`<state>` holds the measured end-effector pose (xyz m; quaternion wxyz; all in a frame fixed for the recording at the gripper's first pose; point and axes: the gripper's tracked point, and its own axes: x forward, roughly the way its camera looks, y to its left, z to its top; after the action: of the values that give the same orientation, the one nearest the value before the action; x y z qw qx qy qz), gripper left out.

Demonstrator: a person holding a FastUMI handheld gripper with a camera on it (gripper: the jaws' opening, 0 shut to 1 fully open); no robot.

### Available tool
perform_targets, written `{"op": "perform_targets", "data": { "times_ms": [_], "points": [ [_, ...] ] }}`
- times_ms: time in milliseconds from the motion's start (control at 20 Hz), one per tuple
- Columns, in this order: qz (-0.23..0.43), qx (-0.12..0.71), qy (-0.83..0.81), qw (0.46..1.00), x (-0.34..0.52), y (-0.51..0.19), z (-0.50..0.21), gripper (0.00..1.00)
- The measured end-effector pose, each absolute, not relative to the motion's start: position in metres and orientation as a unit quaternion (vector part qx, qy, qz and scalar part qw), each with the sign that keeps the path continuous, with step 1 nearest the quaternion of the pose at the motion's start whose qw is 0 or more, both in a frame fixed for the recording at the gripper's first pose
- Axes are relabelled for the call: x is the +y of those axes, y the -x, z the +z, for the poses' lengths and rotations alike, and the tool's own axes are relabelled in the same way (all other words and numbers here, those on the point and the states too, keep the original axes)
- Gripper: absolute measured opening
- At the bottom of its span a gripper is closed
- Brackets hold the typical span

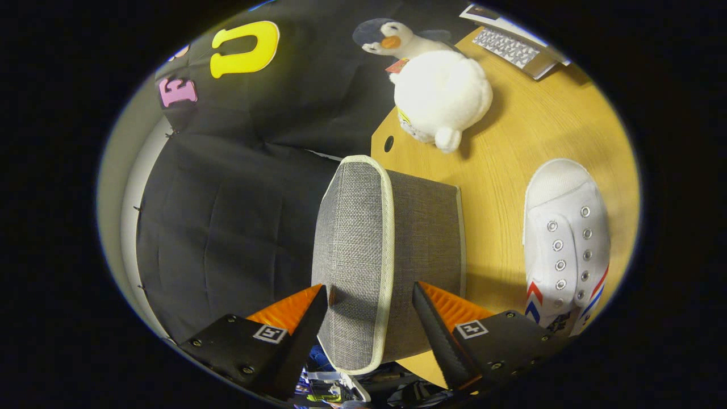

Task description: Open the storage box then place both shoes into the box .Put the left shoe in first, then the right shoe, with the right side of both shoes facing outward in a uniform manner.

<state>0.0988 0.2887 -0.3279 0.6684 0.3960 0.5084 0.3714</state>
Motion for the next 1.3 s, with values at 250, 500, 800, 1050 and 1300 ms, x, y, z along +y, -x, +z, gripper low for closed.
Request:
{"op": "perform_targets", "data": {
  "times_ms": [250,500,800,1050,1300],
  "points": [
    [0.405,0.508,-0.398,0.648,0.293,-0.094,-0.315,0.69],
    [0.416,0.493,-0.410,0.645,0.290,-0.101,-0.293,0.22],
    [0.442,0.490,-0.391,0.642,0.299,-0.091,-0.264,0.22],
    [0.464,0.474,-0.386,0.641,0.323,-0.089,-0.228,0.22],
    [0.509,0.434,-0.362,0.650,0.360,-0.083,-0.167,0.22]
  ]
}}
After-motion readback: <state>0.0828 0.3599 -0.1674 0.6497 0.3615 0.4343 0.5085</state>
